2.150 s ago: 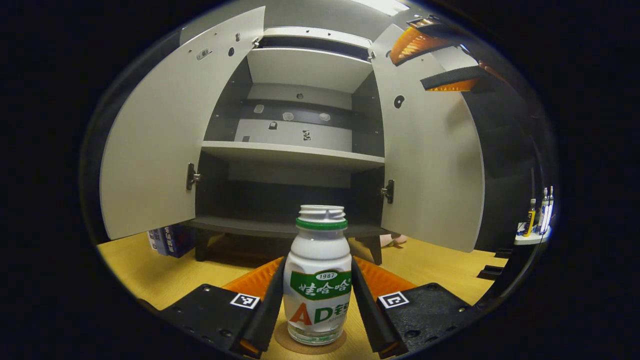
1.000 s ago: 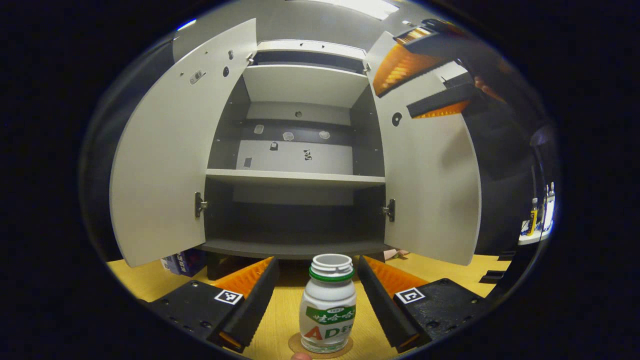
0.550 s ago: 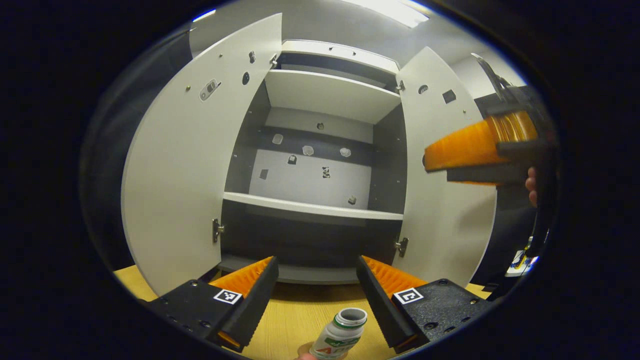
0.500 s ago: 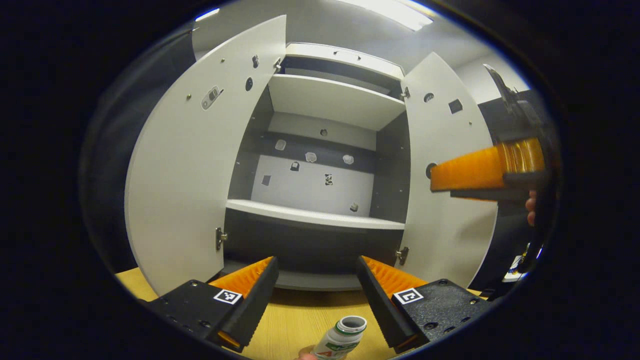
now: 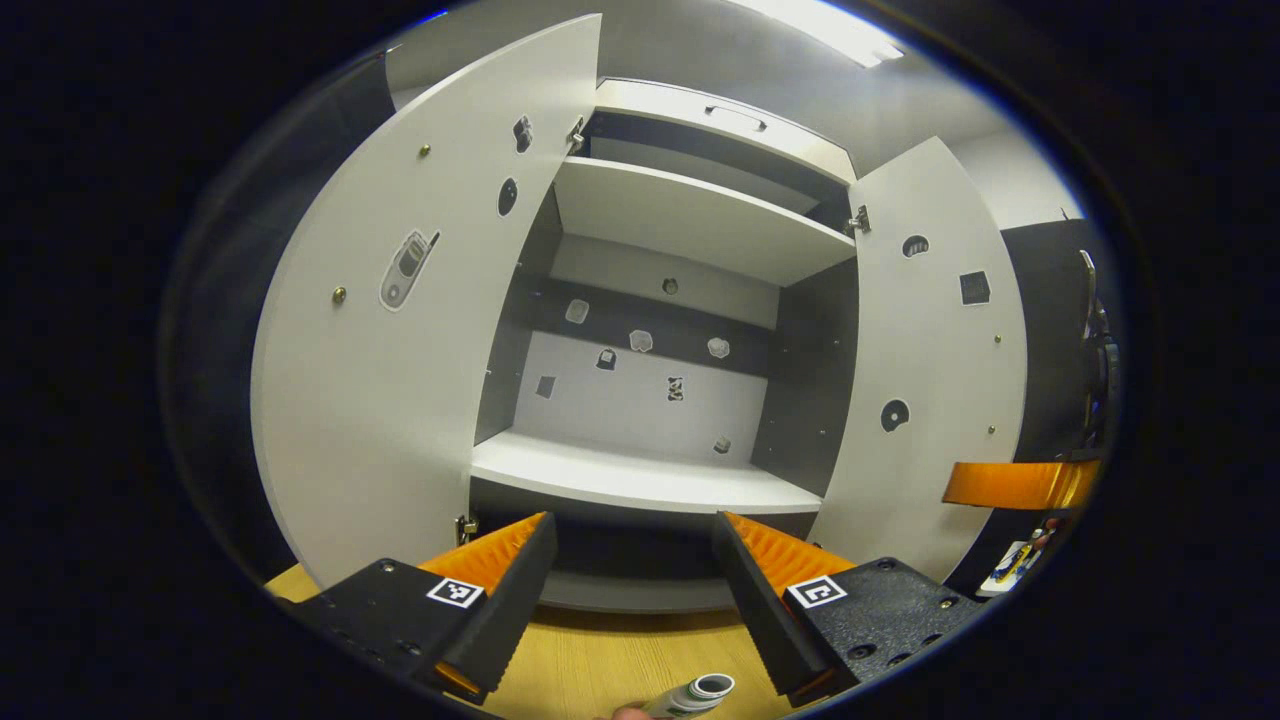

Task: Grasp the bottle in the cabinet with the left hand and place it on the coaster, then close the right door with the right hand and the left door with the left hand.

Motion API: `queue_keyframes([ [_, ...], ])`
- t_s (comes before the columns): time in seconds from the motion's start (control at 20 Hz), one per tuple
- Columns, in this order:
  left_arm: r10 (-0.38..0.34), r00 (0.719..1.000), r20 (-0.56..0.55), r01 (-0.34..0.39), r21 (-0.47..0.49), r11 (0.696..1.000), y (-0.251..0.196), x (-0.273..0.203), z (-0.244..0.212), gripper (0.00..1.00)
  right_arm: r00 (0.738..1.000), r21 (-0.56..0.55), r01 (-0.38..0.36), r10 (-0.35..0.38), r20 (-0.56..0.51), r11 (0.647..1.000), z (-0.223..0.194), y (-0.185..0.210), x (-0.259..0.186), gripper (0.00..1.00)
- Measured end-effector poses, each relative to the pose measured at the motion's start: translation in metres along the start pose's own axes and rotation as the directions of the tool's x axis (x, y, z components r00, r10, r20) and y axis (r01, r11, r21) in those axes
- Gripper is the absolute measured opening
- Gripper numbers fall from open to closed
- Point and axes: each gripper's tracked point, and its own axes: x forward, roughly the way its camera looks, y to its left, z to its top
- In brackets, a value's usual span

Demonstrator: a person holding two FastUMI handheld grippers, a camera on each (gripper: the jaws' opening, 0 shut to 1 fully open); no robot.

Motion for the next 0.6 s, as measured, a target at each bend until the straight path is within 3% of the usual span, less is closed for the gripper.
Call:
queue_keyframes([
  [0.15,0.023,1.000,-0.005,-0.023,0.057,0.998,0.009,0.004,-0.006,0.95,0.999,-0.064,0.000,0.003,0.047,0.998,0.030,-0.011,-0.026,0.97],
  [0.4,-0.008,1.000,-0.002,0.008,-0.014,1.000,-0.008,0.007,-0.015,0.95,0.981,-0.073,0.160,-0.150,0.123,0.984,0.085,-0.071,-0.080,0.97],
  [0.6,-0.030,1.000,0.004,0.031,-0.042,0.999,-0.018,0.015,-0.017,0.95,0.931,-0.052,0.322,-0.307,0.196,0.945,0.125,-0.129,-0.112,0.97],
])
